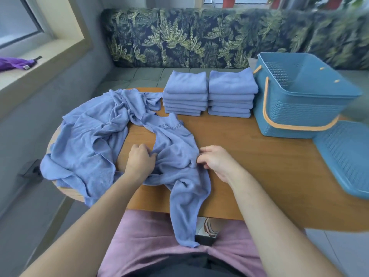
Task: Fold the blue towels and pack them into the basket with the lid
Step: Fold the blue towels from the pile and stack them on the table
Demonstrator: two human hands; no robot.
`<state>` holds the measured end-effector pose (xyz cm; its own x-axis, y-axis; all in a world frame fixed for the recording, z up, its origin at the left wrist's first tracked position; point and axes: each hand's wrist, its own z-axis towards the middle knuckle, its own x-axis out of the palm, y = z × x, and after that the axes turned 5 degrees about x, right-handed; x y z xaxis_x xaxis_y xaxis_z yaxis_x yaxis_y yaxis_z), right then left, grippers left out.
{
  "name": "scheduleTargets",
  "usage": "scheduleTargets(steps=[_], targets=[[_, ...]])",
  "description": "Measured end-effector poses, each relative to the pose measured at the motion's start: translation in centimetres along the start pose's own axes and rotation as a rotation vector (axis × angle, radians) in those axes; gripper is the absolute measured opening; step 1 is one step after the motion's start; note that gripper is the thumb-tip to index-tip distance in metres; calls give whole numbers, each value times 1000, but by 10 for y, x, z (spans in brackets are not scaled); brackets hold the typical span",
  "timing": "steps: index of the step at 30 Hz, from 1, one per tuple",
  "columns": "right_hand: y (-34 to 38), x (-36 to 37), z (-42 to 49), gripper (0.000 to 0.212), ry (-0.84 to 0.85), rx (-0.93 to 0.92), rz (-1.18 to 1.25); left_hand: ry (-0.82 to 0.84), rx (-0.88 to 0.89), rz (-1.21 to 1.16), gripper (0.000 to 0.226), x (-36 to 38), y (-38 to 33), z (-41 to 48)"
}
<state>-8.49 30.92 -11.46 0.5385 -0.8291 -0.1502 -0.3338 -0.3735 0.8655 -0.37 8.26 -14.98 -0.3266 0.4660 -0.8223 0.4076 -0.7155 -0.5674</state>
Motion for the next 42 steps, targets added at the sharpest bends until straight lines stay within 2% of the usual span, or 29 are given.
scheduleTargets(steps=[1,3,5,7,11,14,18,23,26,27,29,33,37,42], targets=[[-2,-2,-5,44,9,5,-68,13,9,7,15,-2,-2,1],[-2,-9,-17,19,-11,18,-150,31,19,-11,16,-6,-3,0],[0,-18,-24,6,-50,14,-157,10,-7,-137,16,-11,-7,0],[5,-29,-31,8,-108,-30,-116,-30,-54,-347,17,-21,-16,-1],[24,-55,-42,14,-221,-159,56,2,-124,-998,23,-58,-30,6],[43,-74,-53,23,-345,-238,130,24,-93,-1239,27,-87,-39,11],[80,-87,-70,21,-415,-328,194,65,29,-1341,34,-122,-67,21],[135,-110,-80,30,-531,-470,275,151,41,-1516,10,-163,-115,38],[168,-119,-92,5,-462,-553,313,129,112,-1499,11,-183,-139,47],[177,-124,-95,7,-432,-574,318,108,138,-1463,6,-190,-148,45],[191,-134,-100,15,-417,-623,286,22,151,-1420,12,-201,-163,43],[202,-148,-109,25,-409,-649,231,23,152,-1450,32,-214,-177,39],[200,-152,-116,22,-455,-664,194,69,124,-1500,25,-219,-179,33],[189,-155,-139,13,-543,-709,43,24,232,-1468,24,-221,-166,29]])
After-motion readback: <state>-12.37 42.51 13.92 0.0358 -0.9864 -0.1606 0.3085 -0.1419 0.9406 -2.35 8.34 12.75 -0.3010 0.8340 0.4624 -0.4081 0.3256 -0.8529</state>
